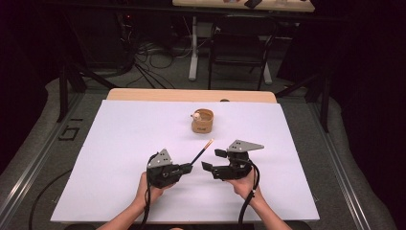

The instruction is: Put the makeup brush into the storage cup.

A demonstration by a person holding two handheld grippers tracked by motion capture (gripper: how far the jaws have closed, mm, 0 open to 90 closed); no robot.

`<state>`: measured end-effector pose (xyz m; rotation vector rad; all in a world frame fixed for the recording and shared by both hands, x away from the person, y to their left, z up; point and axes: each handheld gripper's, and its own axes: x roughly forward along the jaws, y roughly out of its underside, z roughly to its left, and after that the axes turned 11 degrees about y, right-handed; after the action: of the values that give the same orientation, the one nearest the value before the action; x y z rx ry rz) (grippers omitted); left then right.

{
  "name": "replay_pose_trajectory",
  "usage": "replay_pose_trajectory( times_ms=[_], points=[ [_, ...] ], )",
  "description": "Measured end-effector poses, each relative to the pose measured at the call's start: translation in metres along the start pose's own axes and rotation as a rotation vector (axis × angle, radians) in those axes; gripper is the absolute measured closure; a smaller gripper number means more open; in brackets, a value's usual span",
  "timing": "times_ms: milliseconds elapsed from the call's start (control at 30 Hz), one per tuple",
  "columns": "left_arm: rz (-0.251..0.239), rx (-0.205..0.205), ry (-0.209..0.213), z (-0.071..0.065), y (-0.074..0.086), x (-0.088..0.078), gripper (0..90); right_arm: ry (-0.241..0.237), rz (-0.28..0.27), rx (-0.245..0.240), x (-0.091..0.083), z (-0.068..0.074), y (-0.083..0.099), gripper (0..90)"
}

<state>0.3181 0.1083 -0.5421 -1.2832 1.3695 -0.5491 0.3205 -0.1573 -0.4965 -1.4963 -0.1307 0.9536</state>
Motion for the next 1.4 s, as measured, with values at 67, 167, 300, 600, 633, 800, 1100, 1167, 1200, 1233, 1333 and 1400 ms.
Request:
replay_pose_trajectory(
  times_ms=[67,167,300,600,633,800,1100,1167,1200,1233,1333,1400],
  points=[
    [0.002,0.003,-0.005,-0.001,0.000,0.001,84.9,-0.004,0.000,0.013,0.003,-0.001,-0.001,32.9],
    [-0.007,0.005,-0.009,-0.001,0.000,0.002,84.9,0.006,0.007,0.020,0.006,-0.002,-0.002,39.0],
    [0.002,0.009,-0.008,-0.002,0.000,0.005,84.9,0.006,0.006,0.039,0.009,-0.002,-0.004,44.0],
    [0.003,0.011,-0.034,-0.005,0.001,0.011,84.9,-0.004,-0.005,0.098,0.017,-0.007,-0.007,53.5],
    [0.004,0.008,-0.038,-0.006,0.001,0.011,84.9,-0.004,-0.004,0.106,0.018,-0.007,-0.007,55.1],
    [0.009,0.006,-0.047,-0.006,0.002,0.014,84.9,-0.002,-0.009,0.138,0.022,-0.009,-0.008,62.3],
    [0.027,-0.002,-0.047,-0.007,0.003,0.018,84.8,-0.008,-0.017,0.159,0.026,-0.009,-0.008,69.8],
    [0.031,-0.003,-0.048,-0.007,0.003,0.019,84.7,-0.020,-0.018,0.166,0.026,-0.009,-0.008,71.7],
    [0.036,0.001,-0.052,-0.007,0.003,0.019,84.6,-0.031,-0.017,0.166,0.026,-0.009,-0.007,73.0],
    [0.036,0.001,-0.055,-0.007,0.003,0.020,84.6,-0.036,-0.020,0.173,0.026,-0.009,-0.007,73.8],
    [0.050,0.008,-0.068,-0.009,0.003,0.022,84.3,-0.072,-0.026,0.174,0.026,-0.008,-0.008,77.8],
    [0.053,0.015,-0.070,-0.011,0.003,0.023,84.1,-0.088,-0.036,0.157,0.025,-0.006,-0.009,80.3]
  ],
)
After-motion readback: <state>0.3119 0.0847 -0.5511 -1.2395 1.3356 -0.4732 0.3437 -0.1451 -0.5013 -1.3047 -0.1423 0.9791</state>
